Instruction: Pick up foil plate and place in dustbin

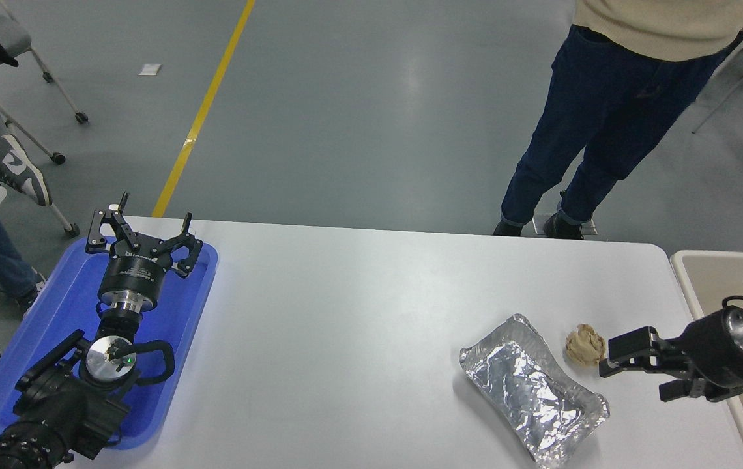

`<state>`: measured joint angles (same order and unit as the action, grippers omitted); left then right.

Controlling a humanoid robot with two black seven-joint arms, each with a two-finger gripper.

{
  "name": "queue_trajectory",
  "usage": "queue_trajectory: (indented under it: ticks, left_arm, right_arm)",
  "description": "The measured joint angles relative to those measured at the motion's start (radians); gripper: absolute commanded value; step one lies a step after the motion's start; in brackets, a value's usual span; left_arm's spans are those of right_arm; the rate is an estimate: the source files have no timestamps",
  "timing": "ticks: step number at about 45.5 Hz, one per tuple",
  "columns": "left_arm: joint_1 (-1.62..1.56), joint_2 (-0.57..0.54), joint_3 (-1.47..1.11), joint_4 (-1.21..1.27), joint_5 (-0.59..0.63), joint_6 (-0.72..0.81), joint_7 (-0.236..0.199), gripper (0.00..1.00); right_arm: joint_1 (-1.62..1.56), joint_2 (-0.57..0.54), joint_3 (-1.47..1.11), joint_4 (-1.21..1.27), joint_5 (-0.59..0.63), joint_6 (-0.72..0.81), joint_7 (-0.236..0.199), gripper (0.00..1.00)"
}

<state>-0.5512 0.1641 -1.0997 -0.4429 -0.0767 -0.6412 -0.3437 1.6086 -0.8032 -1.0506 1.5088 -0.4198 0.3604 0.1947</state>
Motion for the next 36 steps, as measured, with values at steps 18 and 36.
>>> queue_trajectory:
  ticks: [18,36]
  left_arm:
    - [0.001,0.000,0.000,0.000,0.000,0.000,0.000,1.00]
    - [0.001,0.000,0.000,0.001,0.000,0.000,0.000,1.00]
  right_arm:
    - [-0.237,-0.008,0.133,-0.052,0.002,-0.106,0.001,1.00]
    - [-0.431,0.085,0.191,-0.141,0.009,-0.278,0.002,1.00]
